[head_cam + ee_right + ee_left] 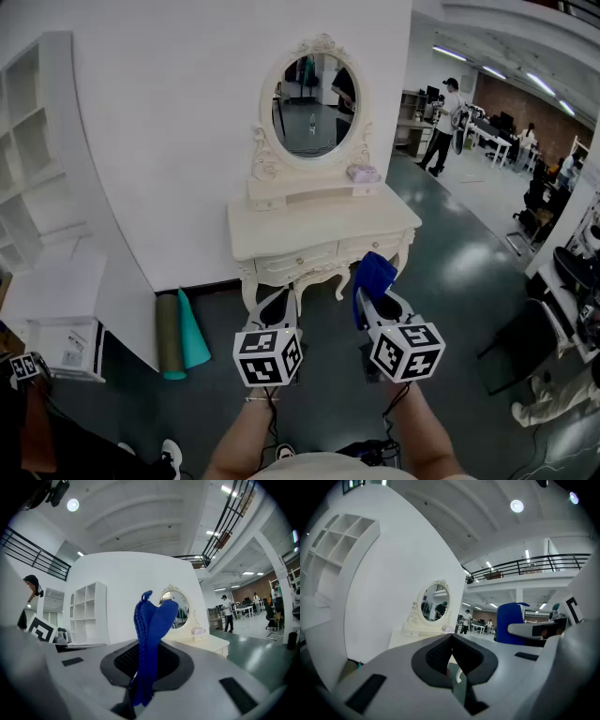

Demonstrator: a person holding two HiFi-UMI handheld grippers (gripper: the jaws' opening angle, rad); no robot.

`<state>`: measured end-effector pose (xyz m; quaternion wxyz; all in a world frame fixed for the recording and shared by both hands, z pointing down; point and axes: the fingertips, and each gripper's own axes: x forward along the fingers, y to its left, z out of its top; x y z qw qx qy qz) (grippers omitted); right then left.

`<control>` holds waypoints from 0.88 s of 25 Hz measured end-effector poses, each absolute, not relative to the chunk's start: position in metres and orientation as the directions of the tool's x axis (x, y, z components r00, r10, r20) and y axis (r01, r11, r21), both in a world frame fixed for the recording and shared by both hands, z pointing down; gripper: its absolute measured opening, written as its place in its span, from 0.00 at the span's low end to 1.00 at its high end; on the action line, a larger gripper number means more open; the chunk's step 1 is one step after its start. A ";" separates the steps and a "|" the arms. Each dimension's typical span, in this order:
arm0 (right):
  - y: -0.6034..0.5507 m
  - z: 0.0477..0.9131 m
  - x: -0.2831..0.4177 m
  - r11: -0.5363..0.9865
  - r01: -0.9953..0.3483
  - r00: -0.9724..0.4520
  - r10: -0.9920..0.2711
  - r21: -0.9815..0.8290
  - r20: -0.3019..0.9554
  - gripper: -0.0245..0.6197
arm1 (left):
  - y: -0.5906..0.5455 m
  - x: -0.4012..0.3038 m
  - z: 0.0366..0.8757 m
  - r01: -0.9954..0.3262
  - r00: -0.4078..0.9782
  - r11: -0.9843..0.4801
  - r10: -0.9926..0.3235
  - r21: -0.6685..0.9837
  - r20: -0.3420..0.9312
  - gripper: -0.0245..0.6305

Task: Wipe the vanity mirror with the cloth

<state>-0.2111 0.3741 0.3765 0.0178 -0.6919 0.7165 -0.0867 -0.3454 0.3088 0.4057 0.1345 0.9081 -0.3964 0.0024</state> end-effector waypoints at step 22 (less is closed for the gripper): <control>0.318 0.391 -0.235 0.014 -0.970 -0.042 -0.993 -0.241 0.113 0.14 | 0.253 -0.382 0.404 -0.706 0.701 -0.674 -0.709 0.217 0.078 0.05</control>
